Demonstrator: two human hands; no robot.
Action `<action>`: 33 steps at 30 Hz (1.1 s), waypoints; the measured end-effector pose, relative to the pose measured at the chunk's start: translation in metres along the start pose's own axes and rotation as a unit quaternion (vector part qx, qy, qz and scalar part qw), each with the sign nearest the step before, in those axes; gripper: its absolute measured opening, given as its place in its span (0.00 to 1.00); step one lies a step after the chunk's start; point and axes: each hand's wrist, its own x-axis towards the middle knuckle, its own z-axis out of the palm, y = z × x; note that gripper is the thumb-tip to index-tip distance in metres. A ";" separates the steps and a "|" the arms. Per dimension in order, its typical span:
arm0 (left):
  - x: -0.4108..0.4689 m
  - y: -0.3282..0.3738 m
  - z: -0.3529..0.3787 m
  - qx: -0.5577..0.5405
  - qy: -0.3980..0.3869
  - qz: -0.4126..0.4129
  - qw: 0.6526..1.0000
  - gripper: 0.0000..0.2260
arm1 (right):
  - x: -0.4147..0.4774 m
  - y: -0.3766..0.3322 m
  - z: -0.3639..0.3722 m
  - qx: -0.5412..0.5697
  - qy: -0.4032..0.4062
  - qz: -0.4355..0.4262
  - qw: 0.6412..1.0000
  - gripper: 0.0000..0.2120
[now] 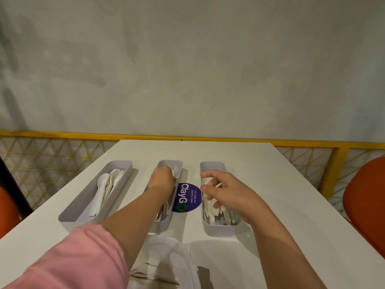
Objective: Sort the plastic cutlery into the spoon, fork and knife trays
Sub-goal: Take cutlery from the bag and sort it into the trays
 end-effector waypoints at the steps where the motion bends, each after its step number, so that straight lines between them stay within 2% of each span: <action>1: 0.000 0.000 -0.001 -0.015 0.001 -0.001 1.000 0.10 | 0.000 0.000 0.001 -0.004 0.000 0.000 1.000 0.18; 8: -0.013 -0.002 -0.032 -0.101 0.029 0.045 0.993 0.10 | -0.005 -0.009 0.005 -0.010 0.007 -0.012 1.000 0.17; 13: -0.042 -0.007 -0.071 -0.105 0.012 0.119 0.987 0.08 | -0.022 -0.029 0.015 0.005 -0.009 -0.060 0.998 0.12; 17: -0.077 -0.019 -0.098 -0.170 -0.082 0.183 0.965 0.07 | -0.036 -0.049 0.025 -0.003 -0.051 -0.094 0.994 0.09; 22: -0.121 -0.039 -0.115 -0.138 -0.196 0.210 0.948 0.09 | -0.050 -0.058 0.049 -0.005 -0.125 -0.113 0.986 0.08; 24: -0.131 -0.047 -0.115 -0.104 -0.234 0.209 0.944 0.06 | -0.053 -0.057 0.062 -0.038 -0.161 -0.109 0.980 0.07; 28: -0.142 -0.070 -0.112 -0.057 -0.260 0.180 0.947 0.06 | -0.056 -0.043 0.092 -0.146 -0.224 -0.104 0.958 0.09; 31: -0.144 -0.089 -0.107 0.003 -0.230 0.185 0.955 0.09 | -0.052 -0.026 0.113 -0.284 -0.189 -0.130 0.931 0.18; 33: -0.147 -0.097 -0.103 0.034 -0.223 0.180 0.957 0.02 | -0.050 -0.017 0.121 -0.324 -0.162 -0.124 0.924 0.26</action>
